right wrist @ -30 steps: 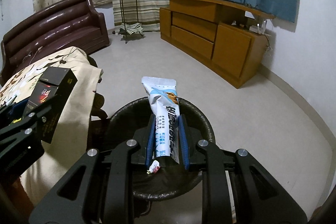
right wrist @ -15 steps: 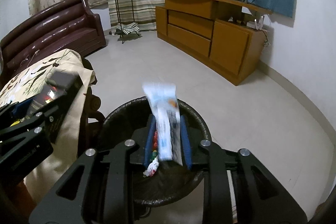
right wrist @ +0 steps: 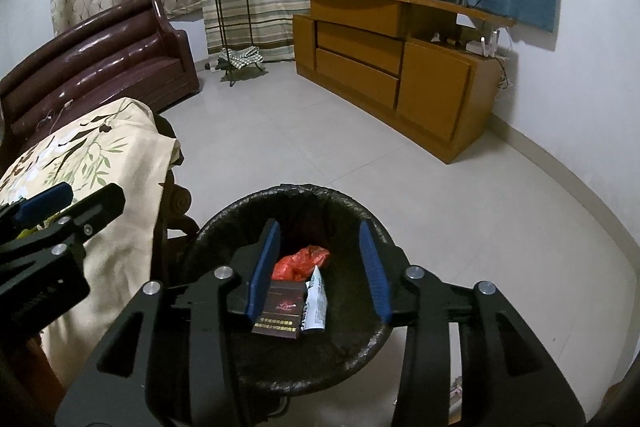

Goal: Collect trash
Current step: 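Carry both items over the black bin and open both tools to drop them, then move both tools back to the bed and close the left tool on the white paper roll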

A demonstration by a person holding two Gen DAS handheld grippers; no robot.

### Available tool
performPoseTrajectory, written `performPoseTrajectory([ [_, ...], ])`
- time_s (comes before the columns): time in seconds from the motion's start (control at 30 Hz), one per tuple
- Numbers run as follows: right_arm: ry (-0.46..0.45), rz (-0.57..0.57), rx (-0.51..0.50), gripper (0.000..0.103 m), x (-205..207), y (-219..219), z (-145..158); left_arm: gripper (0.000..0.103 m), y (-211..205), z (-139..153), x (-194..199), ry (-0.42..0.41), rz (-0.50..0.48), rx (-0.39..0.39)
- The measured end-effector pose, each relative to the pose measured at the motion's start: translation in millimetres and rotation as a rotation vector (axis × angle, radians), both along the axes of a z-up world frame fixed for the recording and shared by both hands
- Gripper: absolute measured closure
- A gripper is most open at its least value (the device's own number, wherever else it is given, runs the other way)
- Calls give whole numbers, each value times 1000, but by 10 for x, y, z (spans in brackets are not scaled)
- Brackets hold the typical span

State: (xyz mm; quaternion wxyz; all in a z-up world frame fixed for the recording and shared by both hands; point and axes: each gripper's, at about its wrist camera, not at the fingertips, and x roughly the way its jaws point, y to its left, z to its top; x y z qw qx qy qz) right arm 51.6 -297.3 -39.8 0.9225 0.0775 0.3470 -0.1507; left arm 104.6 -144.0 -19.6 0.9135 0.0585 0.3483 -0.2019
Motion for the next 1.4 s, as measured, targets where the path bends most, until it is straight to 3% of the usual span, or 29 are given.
performPoseTrajectory([
  [0.43,0,101,8,62,60,425,80,33,586,131,-103,-11,84,14],
  [0.93,-8,238,4,62,199,1106,193,32,1719,169,50,8,326,19],
  [1.17,0,276,0,62,266,1335,205,32,1752,57,131,45,304,42],
  [1.4,15,289,-10,61,318,1455,192,33,1806,-162,243,145,282,28],
])
